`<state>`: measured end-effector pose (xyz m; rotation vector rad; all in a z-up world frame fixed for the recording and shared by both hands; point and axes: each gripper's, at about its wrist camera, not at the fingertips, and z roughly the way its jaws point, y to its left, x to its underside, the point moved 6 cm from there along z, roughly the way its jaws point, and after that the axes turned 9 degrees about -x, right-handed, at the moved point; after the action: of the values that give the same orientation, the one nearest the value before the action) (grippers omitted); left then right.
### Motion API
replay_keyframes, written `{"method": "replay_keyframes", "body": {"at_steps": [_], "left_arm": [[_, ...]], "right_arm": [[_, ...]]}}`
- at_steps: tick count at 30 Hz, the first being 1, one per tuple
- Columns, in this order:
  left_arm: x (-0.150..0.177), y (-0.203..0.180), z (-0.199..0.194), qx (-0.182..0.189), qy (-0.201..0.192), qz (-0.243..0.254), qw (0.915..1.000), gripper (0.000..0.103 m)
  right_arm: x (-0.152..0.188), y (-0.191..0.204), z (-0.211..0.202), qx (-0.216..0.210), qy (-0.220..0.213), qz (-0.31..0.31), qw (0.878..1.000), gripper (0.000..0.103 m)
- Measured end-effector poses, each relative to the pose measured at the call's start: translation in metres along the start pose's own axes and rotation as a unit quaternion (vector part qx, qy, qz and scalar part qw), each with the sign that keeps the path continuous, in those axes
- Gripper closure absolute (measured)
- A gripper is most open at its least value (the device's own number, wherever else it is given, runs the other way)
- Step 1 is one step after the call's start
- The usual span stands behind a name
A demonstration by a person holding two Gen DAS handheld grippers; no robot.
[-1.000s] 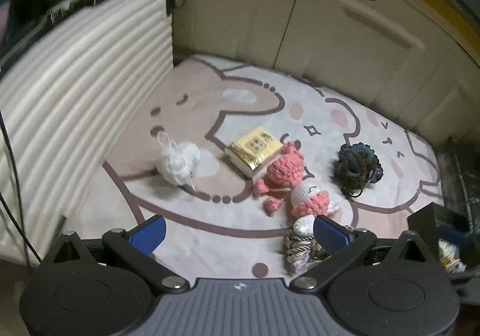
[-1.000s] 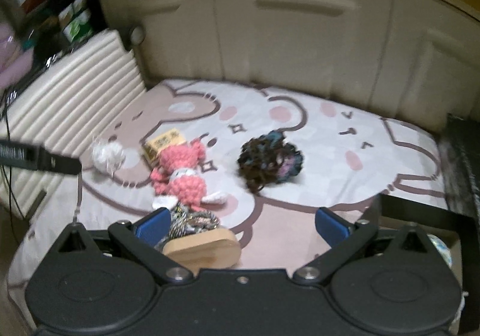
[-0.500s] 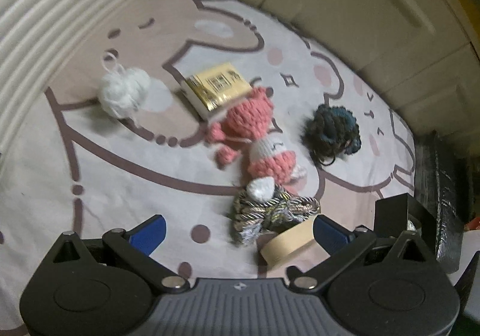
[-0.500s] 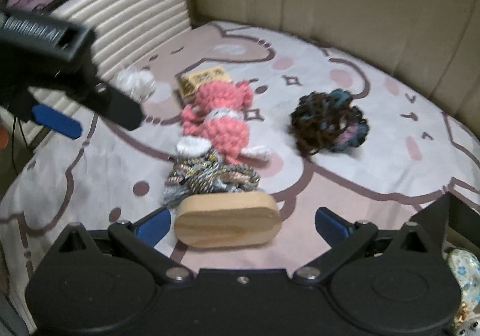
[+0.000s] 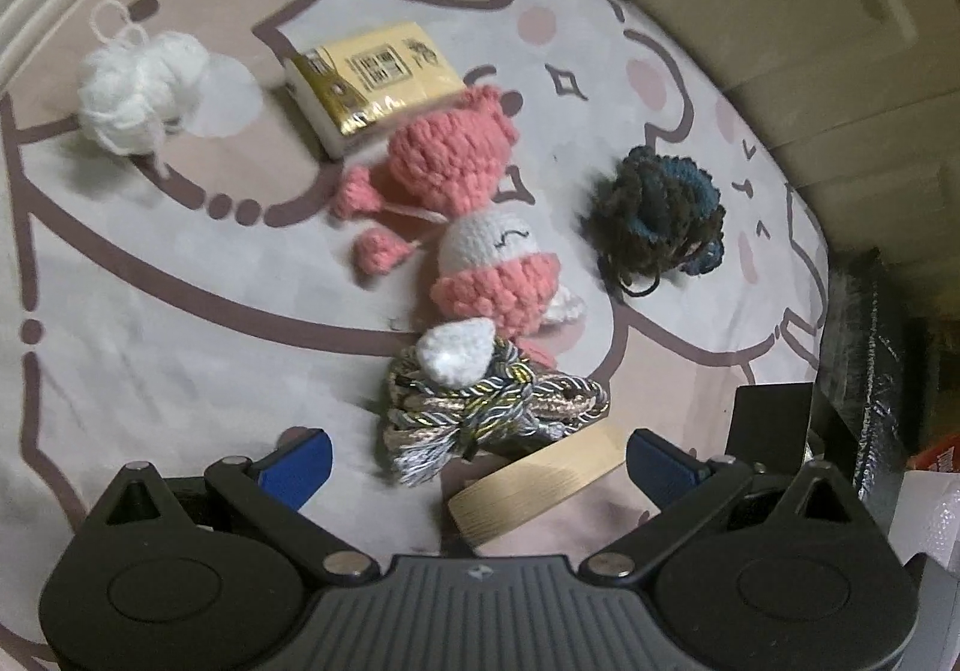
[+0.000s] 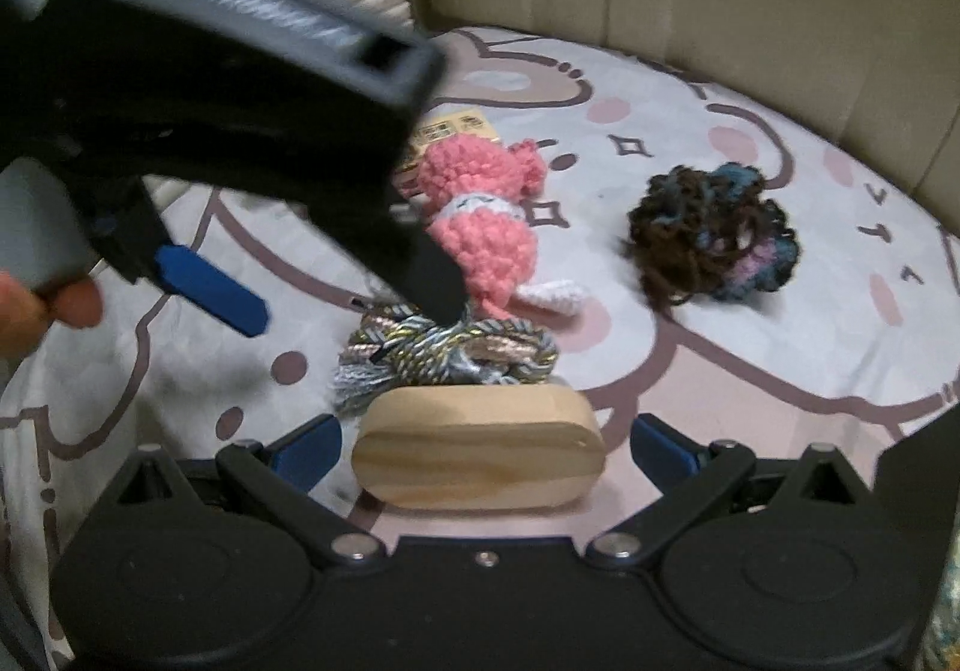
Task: Organize objects
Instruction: 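Grasp the braided rope toy with the left tool while the right tool grasps the wooden block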
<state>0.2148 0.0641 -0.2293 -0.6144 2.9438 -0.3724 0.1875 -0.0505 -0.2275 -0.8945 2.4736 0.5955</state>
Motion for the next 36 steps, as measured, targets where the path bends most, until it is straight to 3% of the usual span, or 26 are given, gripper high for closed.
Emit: {"method": "replay_keyframes", "body": {"at_steps": [5, 7, 9, 12, 22, 30, 36], "left_arm": [[-0.003, -0.011, 0.014, -0.009, 0.010, 0.007, 0.9999, 0.000], [-0.004, -0.015, 0.018, -0.011, 0.013, 0.008, 0.9998, 0.000], [-0.005, -0.017, 0.022, -0.012, 0.016, 0.005, 0.9998, 0.000], [-0.006, -0.021, 0.027, -0.019, 0.018, 0.003, 0.9996, 0.000], [-0.002, -0.028, 0.041, -0.084, 0.015, 0.024, 0.9960, 0.006], [-0.001, -0.033, 0.039, -0.113, 0.003, 0.048, 0.9924, 0.016], [-0.001, -0.028, 0.034, -0.111, 0.001, 0.049, 0.9926, 0.020]], "right_arm": [[0.002, -0.006, 0.007, 0.000, -0.003, -0.010, 1.000, 0.000], [0.001, -0.011, 0.007, -0.014, -0.003, 0.004, 1.000, 0.001], [0.001, -0.014, 0.007, -0.036, 0.005, 0.023, 0.999, 0.009], [0.002, -0.018, 0.005, -0.046, 0.015, 0.039, 0.998, 0.009], [0.011, -0.033, -0.014, -0.068, 0.073, 0.108, 0.989, 0.009], [0.032, -0.048, -0.017, -0.045, 0.121, 0.135, 0.982, 0.009], [0.030, -0.055, -0.013, -0.014, 0.096, 0.139, 0.986, 0.009]]}}
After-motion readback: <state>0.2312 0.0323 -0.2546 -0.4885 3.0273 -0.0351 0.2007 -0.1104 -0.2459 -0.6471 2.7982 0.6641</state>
